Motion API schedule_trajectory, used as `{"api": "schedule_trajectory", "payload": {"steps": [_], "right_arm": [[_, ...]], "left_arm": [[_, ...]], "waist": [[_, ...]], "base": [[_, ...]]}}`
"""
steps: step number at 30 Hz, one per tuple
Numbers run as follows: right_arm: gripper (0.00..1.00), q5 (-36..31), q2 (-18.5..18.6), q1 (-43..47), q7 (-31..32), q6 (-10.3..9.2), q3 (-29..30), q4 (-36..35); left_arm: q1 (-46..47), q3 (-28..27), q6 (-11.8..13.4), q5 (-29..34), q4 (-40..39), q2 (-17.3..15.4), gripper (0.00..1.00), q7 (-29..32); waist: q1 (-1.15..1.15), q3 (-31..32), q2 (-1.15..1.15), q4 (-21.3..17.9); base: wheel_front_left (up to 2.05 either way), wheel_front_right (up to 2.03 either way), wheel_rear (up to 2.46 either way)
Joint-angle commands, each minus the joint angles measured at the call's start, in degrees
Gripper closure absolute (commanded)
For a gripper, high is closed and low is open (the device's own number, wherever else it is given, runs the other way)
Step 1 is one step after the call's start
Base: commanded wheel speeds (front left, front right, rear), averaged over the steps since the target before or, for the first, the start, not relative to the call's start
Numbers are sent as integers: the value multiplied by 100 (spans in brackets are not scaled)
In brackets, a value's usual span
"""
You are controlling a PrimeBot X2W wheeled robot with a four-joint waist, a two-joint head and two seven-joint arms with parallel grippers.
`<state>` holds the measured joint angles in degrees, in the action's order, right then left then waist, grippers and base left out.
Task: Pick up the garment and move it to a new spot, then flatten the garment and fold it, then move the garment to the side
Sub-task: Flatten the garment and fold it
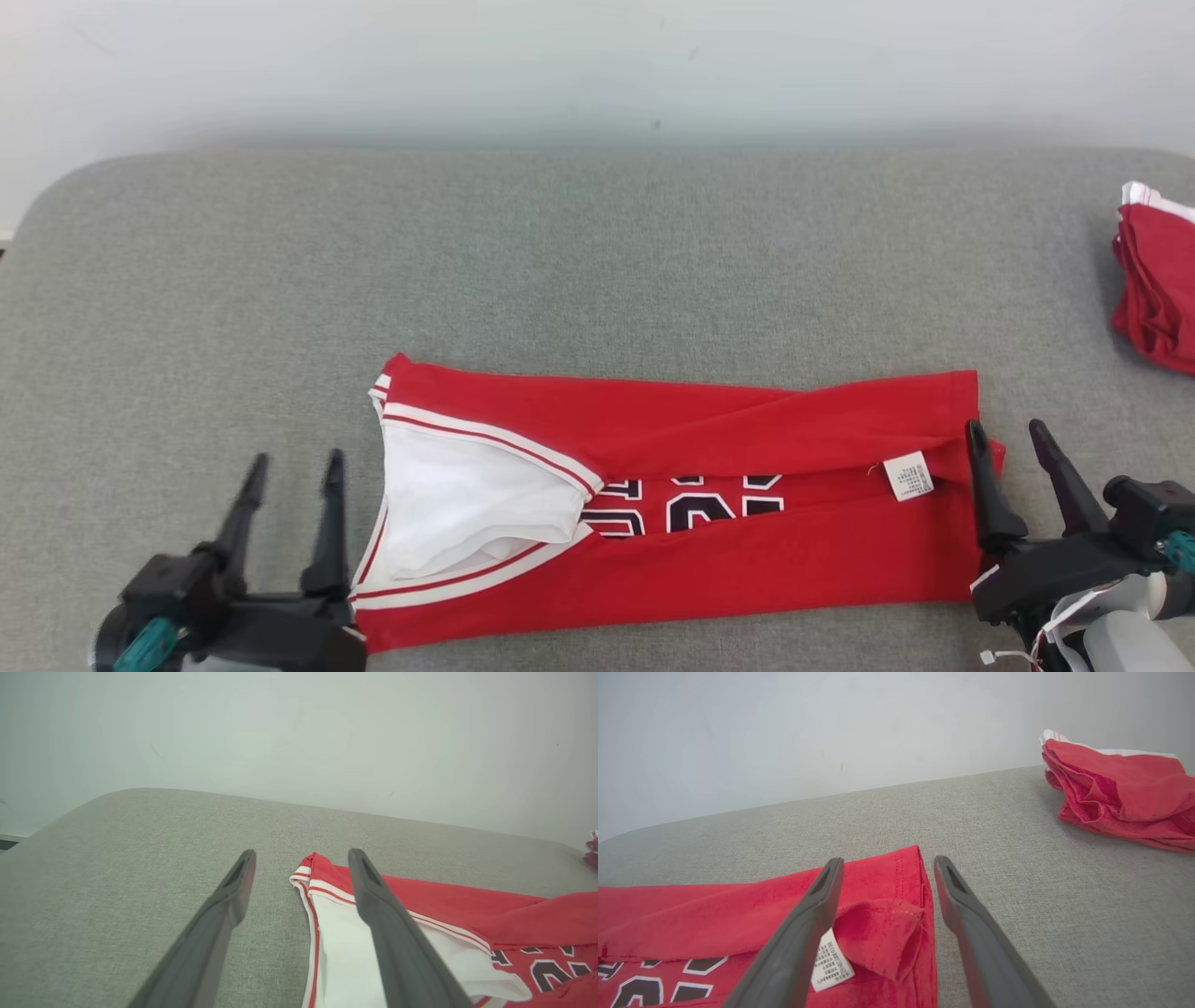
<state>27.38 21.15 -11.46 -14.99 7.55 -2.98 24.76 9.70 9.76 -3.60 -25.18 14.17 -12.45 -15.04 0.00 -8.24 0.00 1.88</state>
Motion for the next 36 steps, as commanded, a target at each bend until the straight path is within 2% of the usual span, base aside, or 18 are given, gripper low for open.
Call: {"api": "schedule_trajectory", "payload": {"steps": [1, 5, 9, 14, 22, 23, 24, 25, 31, 34, 36], "right_arm": [[0, -47, 18, 11, -23, -16, -32, 45], [0, -127, 68, -278, 224, -16, -76, 400], [0, -146, 43, -562, 511, -16, -17, 929], [0, -92, 10, -771, 767, -16, 51, 1669], [0, 213, -264, -992, 904, -16, -96, 2571], [54, 243, -286, -1009, 906, -16, -139, 2655], [82, 270, -307, -1029, 873, -16, -173, 2731], [100, 302, -326, -1043, 856, -16, -208, 2793], [100, 503, -242, -1096, 688, -16, -412, 3032], [100, 581, -55, -1104, 553, -16, -416, 3046], [100, 670, 306, -1061, 387, -17, -362, 3099]], "left_arm": [[-119, -113, 16, 100, -74, 57, 0, -18], [-382, -588, 45, 548, -354, 289, 0, -18], [-588, -903, -46, 860, -428, 481, 0, -18], [-720, -1110, -189, 1101, -371, 649, 0, -18], [-838, -1317, -309, 1287, -304, 816, 0, -18], [-833, -1322, -325, 1312, -298, 832, 0, -18], [-832, -1322, -338, 1334, -285, 847, 0, -18], [-830, -1325, -345, 1349, -277, 855, 0, -18], [-889, -1391, -372, 1429, -237, 896, 0, -18], [-929, -1405, -381, 1459, -231, 903, 0, -18], [-1030, -1417, -391, 1526, -221, 913, 0, -18]], "waist": [[0, 61, 0, 28], [0, 132, 0, 73], [0, 195, 0, 154], [0, 275, 0, 286], [0, 338, 0, 324], [0, 341, 0, 334], [0, 346, 0, 347], [0, 353, 0, 357], [0, 455, 0, 316], [0, 509, 0, 280], [0, 623, 0, 229]], "base": [[0, 0, 0], [0, 0, 0], [0, 0, 0], [0, 0, 0], [0, 0, 0], [0, 0, 0], [0, 0, 0], [0, 0, 0], [0, 0, 0], [0, 0, 0], [0, 0, 0]]}}
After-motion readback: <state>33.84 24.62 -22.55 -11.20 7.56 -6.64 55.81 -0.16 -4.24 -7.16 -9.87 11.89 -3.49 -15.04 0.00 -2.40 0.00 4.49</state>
